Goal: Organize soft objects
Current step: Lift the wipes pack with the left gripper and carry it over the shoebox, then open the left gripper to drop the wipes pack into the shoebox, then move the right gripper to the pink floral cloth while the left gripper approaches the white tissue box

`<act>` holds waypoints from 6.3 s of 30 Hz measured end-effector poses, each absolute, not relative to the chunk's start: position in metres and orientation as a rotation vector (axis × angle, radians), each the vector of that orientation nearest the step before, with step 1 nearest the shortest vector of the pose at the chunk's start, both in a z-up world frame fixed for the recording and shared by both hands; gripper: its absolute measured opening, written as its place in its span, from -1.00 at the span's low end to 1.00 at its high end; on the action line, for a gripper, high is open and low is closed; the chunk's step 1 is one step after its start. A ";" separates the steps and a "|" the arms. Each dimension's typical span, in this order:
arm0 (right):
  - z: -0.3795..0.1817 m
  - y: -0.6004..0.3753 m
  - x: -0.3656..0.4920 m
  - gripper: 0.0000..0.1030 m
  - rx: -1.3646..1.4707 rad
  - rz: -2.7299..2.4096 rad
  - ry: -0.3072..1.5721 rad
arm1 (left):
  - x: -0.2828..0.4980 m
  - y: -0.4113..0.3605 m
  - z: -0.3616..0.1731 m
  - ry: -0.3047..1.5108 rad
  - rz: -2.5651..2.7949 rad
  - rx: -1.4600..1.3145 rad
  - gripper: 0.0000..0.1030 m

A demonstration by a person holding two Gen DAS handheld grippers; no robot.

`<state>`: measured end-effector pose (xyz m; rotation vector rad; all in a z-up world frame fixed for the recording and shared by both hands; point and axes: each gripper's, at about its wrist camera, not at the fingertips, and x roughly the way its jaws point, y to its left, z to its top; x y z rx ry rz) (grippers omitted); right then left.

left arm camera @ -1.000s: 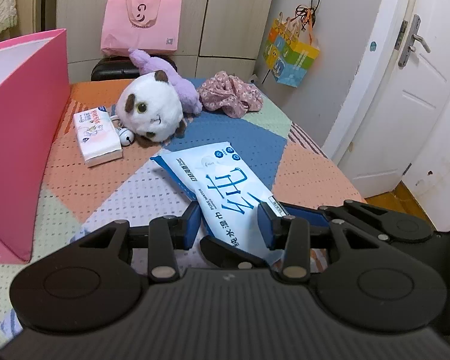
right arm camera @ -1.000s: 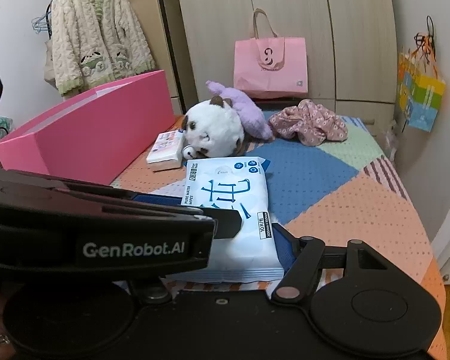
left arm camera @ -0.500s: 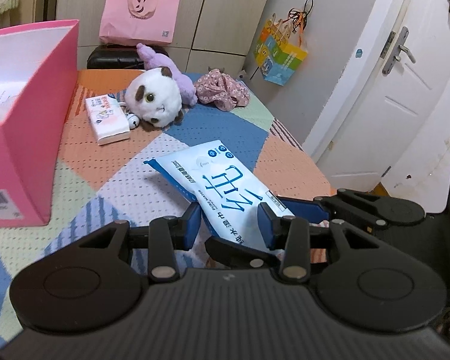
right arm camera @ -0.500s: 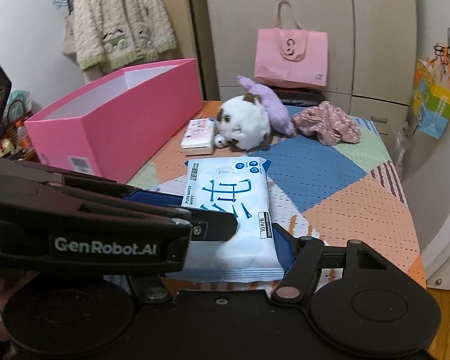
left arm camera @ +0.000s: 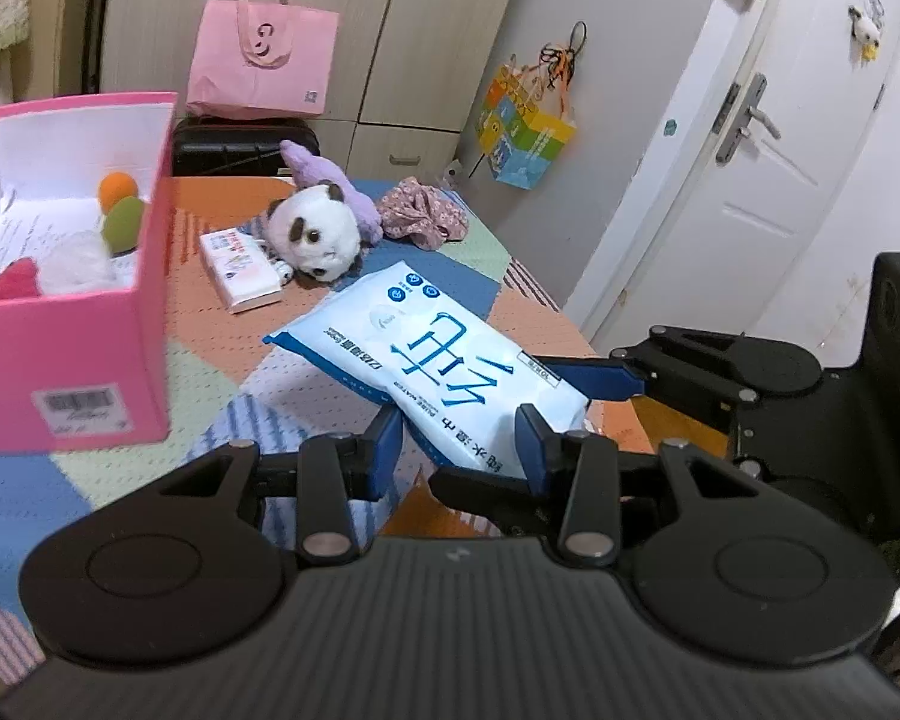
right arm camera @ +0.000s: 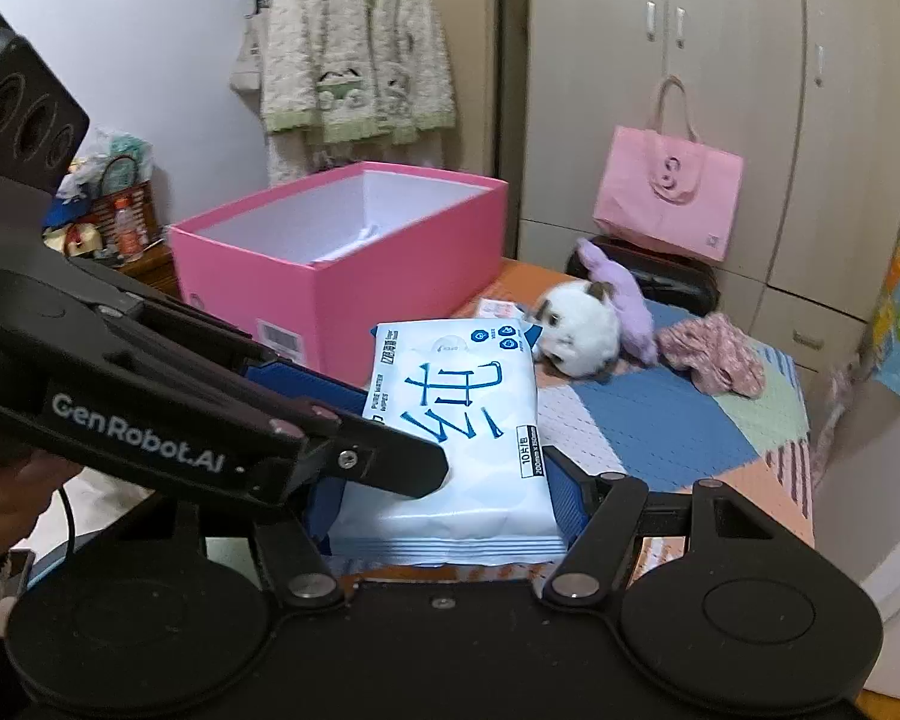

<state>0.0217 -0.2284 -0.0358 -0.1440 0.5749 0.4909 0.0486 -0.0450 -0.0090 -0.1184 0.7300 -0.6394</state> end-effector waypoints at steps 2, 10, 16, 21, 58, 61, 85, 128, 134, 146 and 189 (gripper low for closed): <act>-0.029 -0.221 0.019 0.40 -0.139 0.513 0.580 | 0.042 -0.034 -0.004 0.720 -0.630 -0.138 -0.23; -0.008 -0.178 0.009 0.40 -0.151 0.580 0.555 | 0.023 0.016 0.016 0.692 -0.585 -0.135 -0.23; -0.001 -0.145 0.011 0.40 -0.146 0.631 0.546 | 0.022 0.051 0.027 0.691 -0.562 -0.130 -0.23; 0.008 -0.123 0.024 0.40 -0.150 0.646 0.522 | 0.034 0.075 0.038 0.664 -0.539 -0.135 -0.23; -0.010 -0.067 0.308 0.40 -0.038 0.748 0.786 | 0.304 0.125 0.005 0.846 -0.344 -0.333 -0.22; -0.013 -0.054 0.313 0.40 -0.115 0.755 0.808 | 0.308 0.127 0.000 0.862 -0.323 -0.347 -0.23; 0.009 -0.079 0.266 0.41 -0.149 0.701 0.749 | 0.223 0.129 0.041 0.716 -0.281 -0.154 -0.09; -0.002 -0.283 0.085 0.42 -0.058 0.510 0.550 | 0.071 -0.031 0.037 0.684 -0.681 0.092 0.07; -0.023 -0.298 0.100 0.43 -0.043 0.496 0.531 | 0.088 -0.051 0.021 0.682 -0.621 0.065 0.07; -0.045 -0.323 0.135 0.46 -0.063 0.400 0.442 | 0.127 -0.090 -0.018 0.600 -0.346 0.084 0.07; -0.119 -0.348 0.315 0.64 0.012 0.297 0.657 | 0.225 -0.125 -0.082 0.574 0.031 0.126 0.12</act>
